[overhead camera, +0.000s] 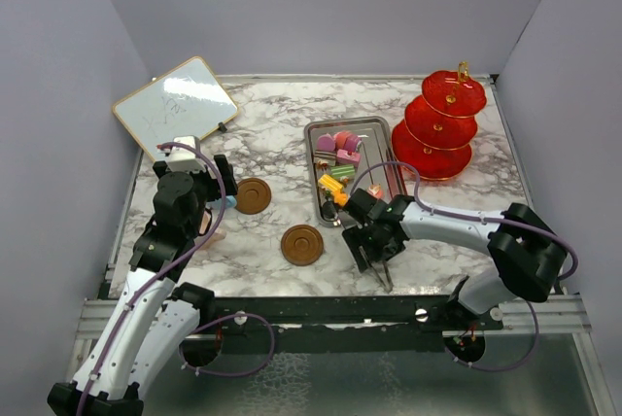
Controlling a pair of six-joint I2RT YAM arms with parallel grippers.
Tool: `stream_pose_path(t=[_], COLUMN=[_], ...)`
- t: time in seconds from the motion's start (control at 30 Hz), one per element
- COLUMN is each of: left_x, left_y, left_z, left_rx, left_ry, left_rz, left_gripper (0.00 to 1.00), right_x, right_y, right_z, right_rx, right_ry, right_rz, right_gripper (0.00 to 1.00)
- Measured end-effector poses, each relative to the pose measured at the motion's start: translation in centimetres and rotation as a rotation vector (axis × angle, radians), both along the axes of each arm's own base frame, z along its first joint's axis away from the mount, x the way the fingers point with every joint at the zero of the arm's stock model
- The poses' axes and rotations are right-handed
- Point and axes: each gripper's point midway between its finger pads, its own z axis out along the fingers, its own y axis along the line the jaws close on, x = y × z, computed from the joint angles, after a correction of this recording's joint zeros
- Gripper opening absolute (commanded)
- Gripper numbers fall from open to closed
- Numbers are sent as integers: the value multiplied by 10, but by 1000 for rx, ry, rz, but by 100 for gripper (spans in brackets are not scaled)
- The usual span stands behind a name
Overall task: Serve the afternoon tea
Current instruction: Pick up the clamp from the center of the board.
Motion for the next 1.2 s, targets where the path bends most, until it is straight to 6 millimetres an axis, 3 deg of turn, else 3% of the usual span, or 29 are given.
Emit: stream_pose_path(t=[0.4, 0.73, 0.97, 1.2], left_x=[1, 0, 0, 1], left_y=[-1, -1, -1, -21], left_z=[-2, -1, -1, 1], left_rx=[2, 0, -1, -38], left_ry=[9, 3, 2, -2], left_rz=[-3, -3, -7, -109], left_gripper=[99, 99, 99, 99], right_x=[9, 23, 28, 34], right_y=[2, 17, 15, 17], right_z=[2, 53, 70, 89], right_rx=[6, 149, 159, 192], right_ry=[-46, -168, -208, -257], right_rz=[-11, -36, -56, -69], right_gripper=[48, 46, 45, 45])
